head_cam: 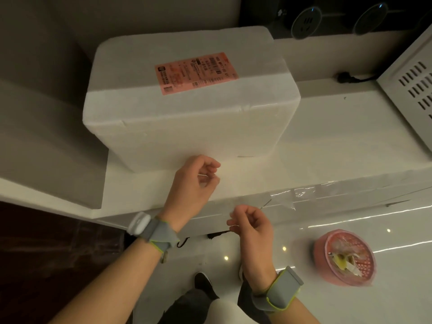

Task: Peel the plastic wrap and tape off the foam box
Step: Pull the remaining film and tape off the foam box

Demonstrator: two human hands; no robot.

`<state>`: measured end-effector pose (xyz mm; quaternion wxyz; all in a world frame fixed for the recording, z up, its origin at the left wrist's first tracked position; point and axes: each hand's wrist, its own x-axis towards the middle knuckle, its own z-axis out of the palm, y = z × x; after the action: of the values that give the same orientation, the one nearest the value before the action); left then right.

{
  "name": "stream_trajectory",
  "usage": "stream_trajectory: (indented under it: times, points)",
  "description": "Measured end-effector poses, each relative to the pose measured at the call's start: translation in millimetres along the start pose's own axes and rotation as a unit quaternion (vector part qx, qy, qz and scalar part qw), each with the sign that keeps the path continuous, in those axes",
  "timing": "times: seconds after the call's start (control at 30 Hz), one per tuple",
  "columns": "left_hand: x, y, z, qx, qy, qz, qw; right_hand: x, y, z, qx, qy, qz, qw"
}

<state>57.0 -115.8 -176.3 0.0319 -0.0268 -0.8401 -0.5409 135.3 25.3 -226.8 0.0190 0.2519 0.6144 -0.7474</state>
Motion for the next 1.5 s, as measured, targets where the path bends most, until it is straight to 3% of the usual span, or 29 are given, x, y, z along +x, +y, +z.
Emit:
stream_trajectory:
  times: [0.13, 0.57, 0.77, 0.9, 1.07, 1.5]
  points:
    - [2, -4, 3, 0.093, -0.009, 0.087, 0.992, 0, 0, 4, 0.007, 0.014, 0.013, 1.0]
    - [6, -16, 7, 0.137, -0.015, 0.128, 0.982, -3, 2, 9, 0.01, 0.025, 0.024, 0.999]
    - [2, -17, 6, 0.286, 0.012, 0.201, 0.937, -2, 3, 9, -0.002, 0.029, 0.025, 0.999]
    - [-17, -22, 3, 0.286, -0.018, 0.226, 0.931, -3, 3, 7, -0.017, 0.025, 0.022, 0.999]
    - [-37, -28, 2, 0.347, -0.12, 0.188, 0.911, -4, 3, 4, -0.037, 0.02, 0.018, 0.999]
    - [-28, -12, 10, 0.472, -0.142, 0.154, 0.856, 1, -2, -6, -0.148, -0.007, -0.014, 0.989]
